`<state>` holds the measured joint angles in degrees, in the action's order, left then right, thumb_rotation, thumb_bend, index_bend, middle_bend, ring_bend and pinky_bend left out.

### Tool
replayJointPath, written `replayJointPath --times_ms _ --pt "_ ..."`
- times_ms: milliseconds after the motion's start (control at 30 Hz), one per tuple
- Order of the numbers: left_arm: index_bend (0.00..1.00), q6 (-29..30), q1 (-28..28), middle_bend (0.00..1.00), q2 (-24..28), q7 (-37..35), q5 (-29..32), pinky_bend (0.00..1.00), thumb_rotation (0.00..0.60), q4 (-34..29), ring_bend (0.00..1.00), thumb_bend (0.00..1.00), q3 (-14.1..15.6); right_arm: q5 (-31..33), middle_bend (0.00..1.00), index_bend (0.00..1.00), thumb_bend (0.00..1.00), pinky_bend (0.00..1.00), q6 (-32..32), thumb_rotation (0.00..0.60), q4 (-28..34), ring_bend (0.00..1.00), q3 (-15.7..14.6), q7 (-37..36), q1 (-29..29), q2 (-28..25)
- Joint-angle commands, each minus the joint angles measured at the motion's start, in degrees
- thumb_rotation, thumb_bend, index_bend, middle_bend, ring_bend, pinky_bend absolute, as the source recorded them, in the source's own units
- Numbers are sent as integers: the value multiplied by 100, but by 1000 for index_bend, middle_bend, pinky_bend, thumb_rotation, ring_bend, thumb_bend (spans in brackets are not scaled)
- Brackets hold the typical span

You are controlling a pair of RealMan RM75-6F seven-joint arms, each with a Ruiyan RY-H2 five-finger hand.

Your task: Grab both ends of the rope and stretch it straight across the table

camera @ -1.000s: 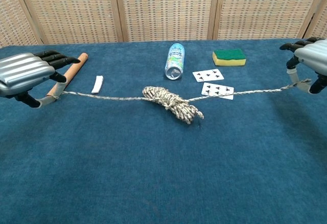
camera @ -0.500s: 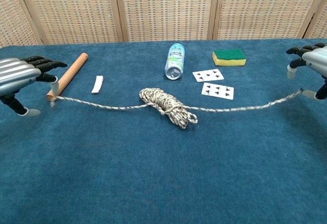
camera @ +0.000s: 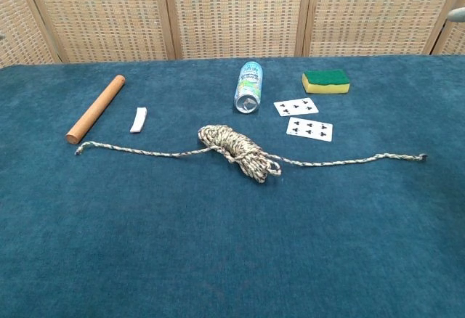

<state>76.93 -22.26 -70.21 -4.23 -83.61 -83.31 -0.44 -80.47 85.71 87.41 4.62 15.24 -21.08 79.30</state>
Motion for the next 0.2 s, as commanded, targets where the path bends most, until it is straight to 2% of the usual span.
replayJointPath --times_ms 33,200 --pt "0 564 598 0 92 318 -48 0 600 -140 0 0 303 -373 0 0 0 0 576 600 0 0 -331 60 506 -9" --pt "0 883 971 0 47 498 -149 0 600 -176 0 0 458 -548 0 0 0 0 869 600 -236 0 -490 183 837 123"
